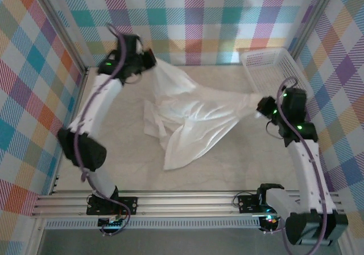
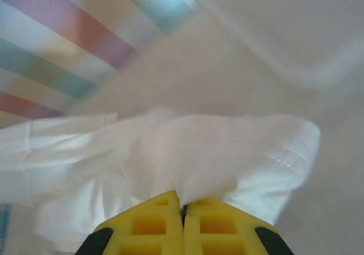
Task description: Fold the inside-out t-shirt
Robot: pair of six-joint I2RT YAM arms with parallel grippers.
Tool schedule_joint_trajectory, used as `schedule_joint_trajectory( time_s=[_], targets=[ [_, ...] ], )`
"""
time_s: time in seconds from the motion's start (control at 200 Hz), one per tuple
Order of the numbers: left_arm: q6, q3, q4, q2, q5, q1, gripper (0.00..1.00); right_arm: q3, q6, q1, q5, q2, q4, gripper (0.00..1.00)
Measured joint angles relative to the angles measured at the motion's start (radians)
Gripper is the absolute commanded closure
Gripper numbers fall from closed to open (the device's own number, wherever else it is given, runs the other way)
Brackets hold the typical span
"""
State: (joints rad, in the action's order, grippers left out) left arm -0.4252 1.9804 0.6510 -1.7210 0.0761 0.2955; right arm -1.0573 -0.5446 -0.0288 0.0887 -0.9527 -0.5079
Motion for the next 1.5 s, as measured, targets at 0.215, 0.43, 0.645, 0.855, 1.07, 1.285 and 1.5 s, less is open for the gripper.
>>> schedule_joint_trajectory(
  time_s=[0.215,0.43,0.645,0.855,1.07,1.285,1.5],
  targets=[
    [0.087,0.126,-0.056,0.353,-0.159,0.001,1.0,-0.148,0.057,0.0,0.038,0.085,0.264,1.0],
    [0.157,0.083,-0.147,0.578,-0.246,0.001,1.0,-0.281,0.076,0.0,0.106,0.077,0.41,1.0],
    [0.214,0.141,-0.154,0.583,-0.281,0.001,1.0,-0.385,0.089,0.0,0.142,0.073,0.523,1.0],
    [0.277,0.177,-0.122,0.482,-0.402,0.0,1.0,-0.426,0.089,0.0,0.13,-0.002,0.546,1.0],
    [0.283,0.145,-0.135,0.24,-0.408,-0.113,1.0,-0.357,0.089,0.0,0.153,-0.273,0.606,0.98],
    [0.201,-0.055,-0.235,-0.089,-0.272,-0.262,0.5,-0.409,0.087,0.002,0.247,-0.718,0.542,0.43],
    [0.152,-0.127,-0.266,-0.163,-0.113,-0.291,0.34,-0.631,0.103,0.002,0.318,-0.861,0.254,0.38]
  ],
)
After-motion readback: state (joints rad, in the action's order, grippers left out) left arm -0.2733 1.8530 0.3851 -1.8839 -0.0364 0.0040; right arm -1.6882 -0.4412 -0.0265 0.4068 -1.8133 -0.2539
